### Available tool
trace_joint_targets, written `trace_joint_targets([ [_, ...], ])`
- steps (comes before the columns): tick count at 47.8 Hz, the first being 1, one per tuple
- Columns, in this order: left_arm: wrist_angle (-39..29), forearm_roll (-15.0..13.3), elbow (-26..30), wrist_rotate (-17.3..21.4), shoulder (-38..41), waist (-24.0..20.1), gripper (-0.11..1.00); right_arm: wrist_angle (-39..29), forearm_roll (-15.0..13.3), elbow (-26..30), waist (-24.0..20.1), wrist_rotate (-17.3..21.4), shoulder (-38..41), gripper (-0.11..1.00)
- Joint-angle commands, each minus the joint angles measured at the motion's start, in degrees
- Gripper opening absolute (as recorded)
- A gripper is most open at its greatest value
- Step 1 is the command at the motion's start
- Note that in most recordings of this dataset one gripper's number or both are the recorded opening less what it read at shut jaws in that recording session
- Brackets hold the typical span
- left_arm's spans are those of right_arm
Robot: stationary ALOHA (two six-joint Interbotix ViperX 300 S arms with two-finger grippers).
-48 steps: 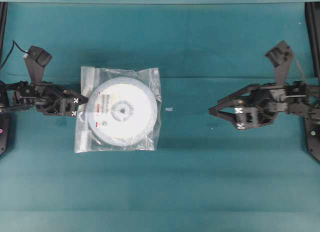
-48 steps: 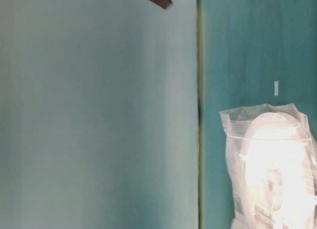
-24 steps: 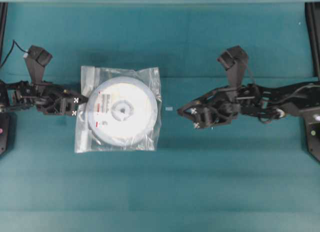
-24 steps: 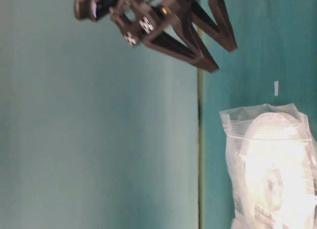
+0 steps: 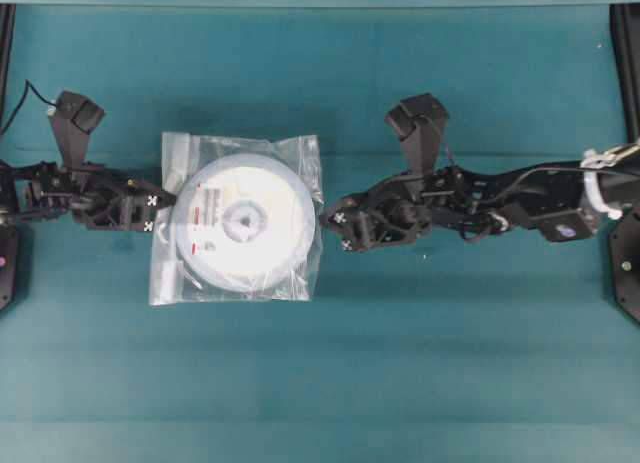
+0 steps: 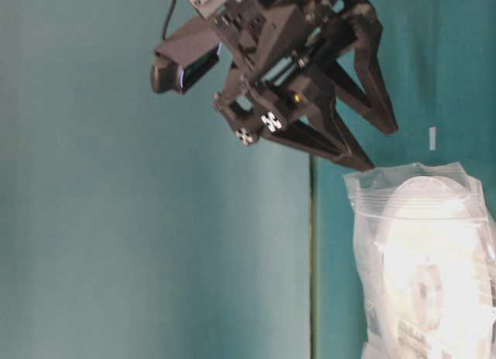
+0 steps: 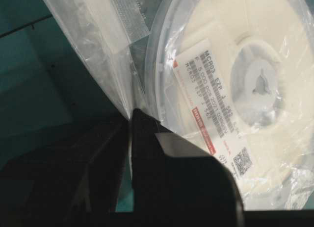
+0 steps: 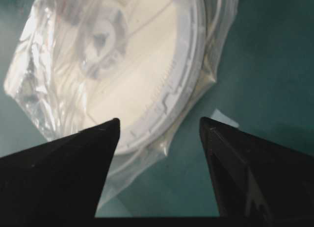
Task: Take out the reel from the clear zip bag.
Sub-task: 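Reach the right gripper into the bag opening toward the reel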
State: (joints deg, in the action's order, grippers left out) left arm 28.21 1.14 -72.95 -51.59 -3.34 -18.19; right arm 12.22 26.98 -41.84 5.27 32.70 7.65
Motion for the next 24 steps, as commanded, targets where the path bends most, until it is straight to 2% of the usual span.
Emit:
trace_joint_targets([
  [1,-0.35,-0.09,0.09,0.09,0.26,-0.26,-0.08,0.18,0.18,1.58,0.09,0.53,0.44,0.83],
  [24,-0.35,-0.09,0.09,0.09,0.26,-0.26,-0.08,-0.88,0.35,4.83,0.26,1.58,3.6,0.82],
])
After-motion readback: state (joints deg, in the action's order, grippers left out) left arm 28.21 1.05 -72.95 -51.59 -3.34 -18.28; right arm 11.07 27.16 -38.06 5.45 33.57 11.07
